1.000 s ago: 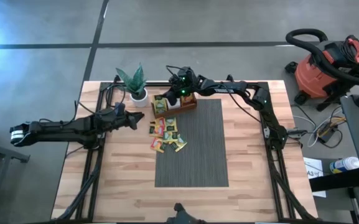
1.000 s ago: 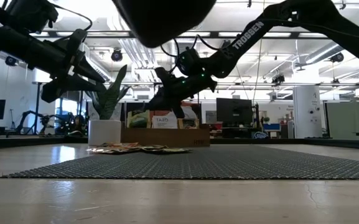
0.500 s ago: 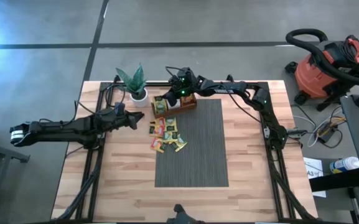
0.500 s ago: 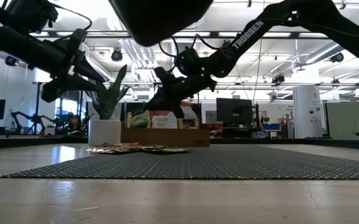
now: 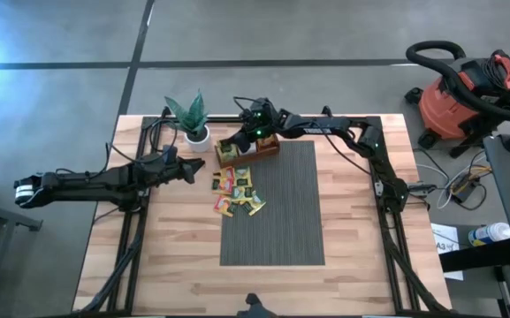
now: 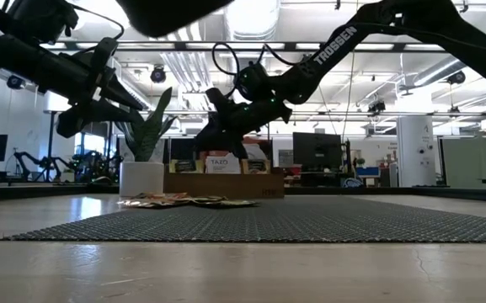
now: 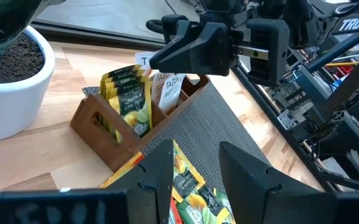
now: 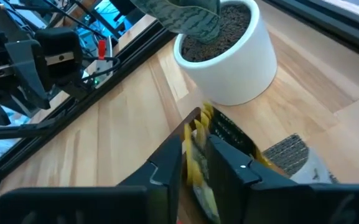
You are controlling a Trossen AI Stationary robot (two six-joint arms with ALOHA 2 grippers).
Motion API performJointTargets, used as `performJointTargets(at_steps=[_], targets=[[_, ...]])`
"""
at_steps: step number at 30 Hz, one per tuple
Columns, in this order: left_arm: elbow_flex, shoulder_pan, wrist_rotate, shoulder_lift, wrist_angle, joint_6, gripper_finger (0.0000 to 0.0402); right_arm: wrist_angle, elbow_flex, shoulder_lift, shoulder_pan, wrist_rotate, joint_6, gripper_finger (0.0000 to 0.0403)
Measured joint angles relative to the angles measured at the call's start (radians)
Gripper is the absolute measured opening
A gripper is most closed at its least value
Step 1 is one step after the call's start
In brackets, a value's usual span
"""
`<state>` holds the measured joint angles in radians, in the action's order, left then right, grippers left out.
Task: Pick & Place Tea
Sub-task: Put the yellow tea bag into the left compartment of the wooden organizer, then adjust the wooden organizer on the table
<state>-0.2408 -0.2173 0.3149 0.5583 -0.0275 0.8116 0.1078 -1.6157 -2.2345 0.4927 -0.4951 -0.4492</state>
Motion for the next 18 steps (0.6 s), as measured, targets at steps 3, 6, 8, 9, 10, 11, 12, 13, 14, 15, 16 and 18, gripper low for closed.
performJointTargets(at_steps=[3, 6, 8, 9, 10, 11, 12, 13, 14, 15, 16, 18], targets=[[0.0, 0.0, 0.0, 0.0, -0.003, 0.001, 0.0124, 0.0, 0.0, 0.0, -0.003, -0.001, -0.01, 0.0089], [0.0, 0.0, 0.0, 0.0, -0.004, 0.008, 0.0124, 0.0, 0.0, 0.0, -0.002, -0.019, -0.012, 0.0099], [0.0, 0.0, 0.0, 0.0, -0.01, 0.009, 0.0124, -0.001, 0.0, 0.008, -0.002, -0.047, -0.016, 0.0101], [-0.001, 0.0, 0.0, 0.0, -0.013, 0.009, 0.0124, -0.002, 0.0, 0.016, -0.002, -0.056, -0.016, 0.0102], [-0.003, 0.0, 0.0, 0.0, -0.014, 0.009, 0.0124, -0.003, 0.0, 0.028, -0.002, -0.06, -0.016, 0.0102], [-0.006, 0.0, 0.0, 0.0, -0.014, 0.006, 0.0124, -0.002, 0.0, 0.042, -0.002, -0.06, -0.01, 0.0102], [-0.009, 0.0, 0.0, 0.0, -0.015, 0.002, 0.0124, 0.0, 0.0, 0.057, -0.002, -0.063, 0.006, 0.0101], [-0.011, 0.0, 0.001, 0.0, -0.015, -0.002, 0.0124, -0.001, 0.0, 0.074, -0.002, -0.064, 0.03, 0.01], [-0.013, 0.0, 0.001, 0.0, -0.014, -0.007, 0.0124, -0.003, 0.0, 0.09, -0.002, -0.064, 0.061, 0.0099], [-0.016, 0.0, 0.001, 0.0, -0.014, -0.011, 0.0124, -0.01, 0.0, 0.108, -0.003, -0.064, 0.094, 0.0097], [-0.019, 0.0, 0.001, 0.0, -0.014, -0.017, 0.0124, -0.028, 0.0, 0.129, -0.003, -0.063, 0.126, 0.0096], [-0.023, 0.0, 0.001, 0.0, -0.015, -0.022, 0.0124, -0.076, 0.0, 0.176, -0.004, -0.061, 0.193, 0.0092]])
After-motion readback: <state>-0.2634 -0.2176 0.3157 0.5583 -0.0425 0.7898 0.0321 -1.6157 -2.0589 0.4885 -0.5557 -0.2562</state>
